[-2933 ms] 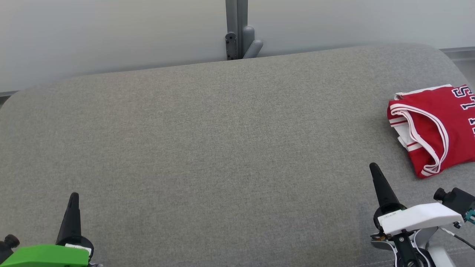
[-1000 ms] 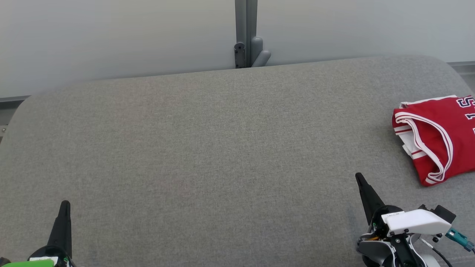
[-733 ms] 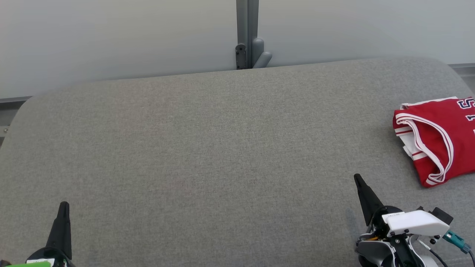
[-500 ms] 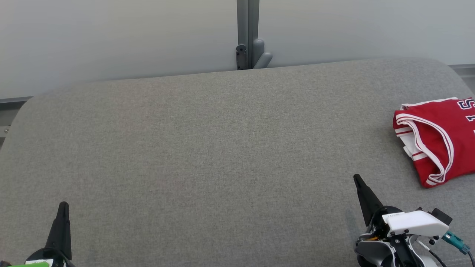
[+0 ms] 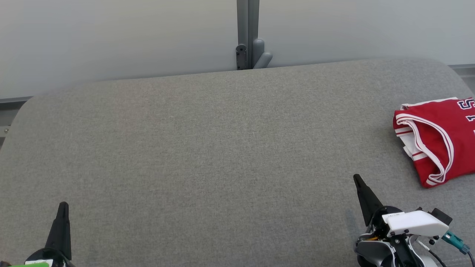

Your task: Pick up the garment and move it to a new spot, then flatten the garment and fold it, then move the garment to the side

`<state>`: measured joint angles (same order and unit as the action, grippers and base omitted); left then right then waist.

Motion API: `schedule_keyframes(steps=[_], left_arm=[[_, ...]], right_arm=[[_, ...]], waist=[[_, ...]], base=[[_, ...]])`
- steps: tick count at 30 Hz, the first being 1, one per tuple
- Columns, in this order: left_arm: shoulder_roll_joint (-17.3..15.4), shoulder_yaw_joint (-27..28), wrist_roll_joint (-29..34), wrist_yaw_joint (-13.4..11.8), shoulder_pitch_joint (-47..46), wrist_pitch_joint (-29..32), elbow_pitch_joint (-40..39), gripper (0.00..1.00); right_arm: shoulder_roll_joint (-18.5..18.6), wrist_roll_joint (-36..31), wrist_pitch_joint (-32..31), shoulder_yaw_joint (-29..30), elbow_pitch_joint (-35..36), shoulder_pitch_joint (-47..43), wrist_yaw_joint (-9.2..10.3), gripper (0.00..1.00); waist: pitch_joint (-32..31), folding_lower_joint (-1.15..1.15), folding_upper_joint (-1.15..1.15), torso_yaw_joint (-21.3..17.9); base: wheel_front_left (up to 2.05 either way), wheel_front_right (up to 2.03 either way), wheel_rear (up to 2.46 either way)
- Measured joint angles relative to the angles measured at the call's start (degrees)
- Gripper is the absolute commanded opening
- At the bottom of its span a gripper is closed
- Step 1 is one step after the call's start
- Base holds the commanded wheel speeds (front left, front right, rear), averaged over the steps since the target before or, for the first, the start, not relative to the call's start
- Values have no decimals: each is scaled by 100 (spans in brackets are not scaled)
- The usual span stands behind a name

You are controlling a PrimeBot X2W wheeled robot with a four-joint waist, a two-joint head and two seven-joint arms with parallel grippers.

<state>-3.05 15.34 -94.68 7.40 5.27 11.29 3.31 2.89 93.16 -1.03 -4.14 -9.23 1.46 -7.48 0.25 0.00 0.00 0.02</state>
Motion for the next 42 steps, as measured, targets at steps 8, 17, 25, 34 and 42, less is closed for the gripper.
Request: schedule_keyframes(steps=[8,17,25,34,42], left_arm=[[4,8,0,0,0,7,0,0],[7,14,1,0,0,9,1,0],[9,18,1,0,0,21,2,0],[12,22,1,0,0,22,2,0],[14,25,1,1,0,22,2,0]], right_arm=[[-1,-1,-9,1,0,1,0,0],[-2,-1,-13,1,0,1,0,0],[-3,-1,-14,2,0,1,0,0],[-4,-1,-15,3,0,1,0,0],[-5,-1,-15,3,0,1,0,0]], waist=[[0,0,0,0],[0,0,0,0],[0,0,0,0],[0,0,0,0],[0,0,0,0]], base=[[0,0,0],[0,0,0],[0,0,0],[0,0,0],[0,0,0]])
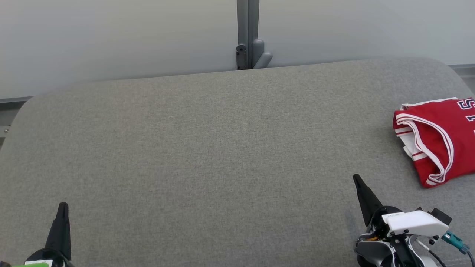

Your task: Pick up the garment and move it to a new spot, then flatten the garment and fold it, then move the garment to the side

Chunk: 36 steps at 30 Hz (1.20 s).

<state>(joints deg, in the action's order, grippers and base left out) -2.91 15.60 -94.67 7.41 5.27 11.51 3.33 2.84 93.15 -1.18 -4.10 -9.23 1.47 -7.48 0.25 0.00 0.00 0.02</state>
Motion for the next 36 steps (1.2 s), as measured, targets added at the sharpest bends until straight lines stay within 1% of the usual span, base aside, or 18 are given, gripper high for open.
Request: schedule_keyframes(steps=[36], left_arm=[[4,5,1,0,0,1,1,0]], right_arm=[[-2,0,0,2,0,1,0,0]], waist=[[0,0,0,0]], base=[[0,0,0]])
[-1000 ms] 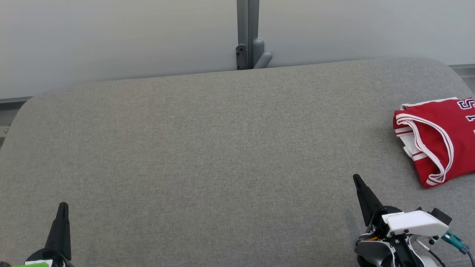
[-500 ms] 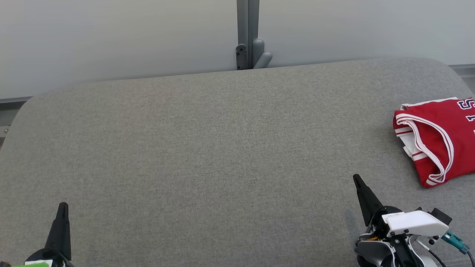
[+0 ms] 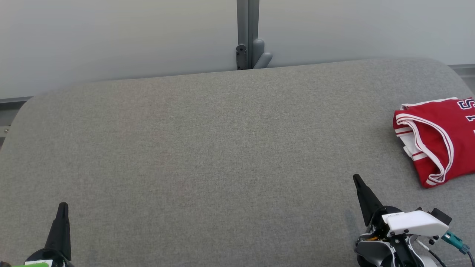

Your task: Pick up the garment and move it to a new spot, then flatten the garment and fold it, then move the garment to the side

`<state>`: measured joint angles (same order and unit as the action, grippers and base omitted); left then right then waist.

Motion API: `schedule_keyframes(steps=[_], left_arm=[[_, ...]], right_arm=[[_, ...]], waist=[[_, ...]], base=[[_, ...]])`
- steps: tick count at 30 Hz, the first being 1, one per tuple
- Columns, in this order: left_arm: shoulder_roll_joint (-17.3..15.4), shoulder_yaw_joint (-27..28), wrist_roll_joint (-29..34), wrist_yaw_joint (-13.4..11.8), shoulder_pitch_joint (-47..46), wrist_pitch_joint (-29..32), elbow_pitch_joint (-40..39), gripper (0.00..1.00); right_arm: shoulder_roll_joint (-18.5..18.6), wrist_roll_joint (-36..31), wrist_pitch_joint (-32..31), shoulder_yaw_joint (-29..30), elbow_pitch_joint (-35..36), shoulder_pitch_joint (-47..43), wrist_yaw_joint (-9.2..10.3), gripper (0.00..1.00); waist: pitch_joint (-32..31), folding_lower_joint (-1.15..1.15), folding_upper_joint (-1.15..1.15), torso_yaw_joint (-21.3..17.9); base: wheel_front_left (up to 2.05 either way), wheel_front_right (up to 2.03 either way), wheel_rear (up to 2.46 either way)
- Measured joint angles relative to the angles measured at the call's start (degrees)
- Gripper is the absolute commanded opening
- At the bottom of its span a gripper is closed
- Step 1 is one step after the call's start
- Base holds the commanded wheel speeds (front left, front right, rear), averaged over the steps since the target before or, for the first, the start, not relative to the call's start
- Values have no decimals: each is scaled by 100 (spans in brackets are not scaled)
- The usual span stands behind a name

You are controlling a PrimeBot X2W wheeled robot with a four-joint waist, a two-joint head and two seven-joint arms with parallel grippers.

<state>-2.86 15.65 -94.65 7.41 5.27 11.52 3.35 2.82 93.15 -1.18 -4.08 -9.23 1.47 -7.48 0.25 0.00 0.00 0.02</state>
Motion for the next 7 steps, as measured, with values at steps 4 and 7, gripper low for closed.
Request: schedule_keyframes(steps=[4,7], left_arm=[[1,0,0,0,0,0,0,0],[1,0,0,0,0,0,0,0]], right_arm=[[0,0,0,0,0,0,0,0],[0,0,0,0,0,0,0,0]], waist=[[0,0,0,0],[0,0,0,0]], base=[[0,0,0],[0,0,0]])
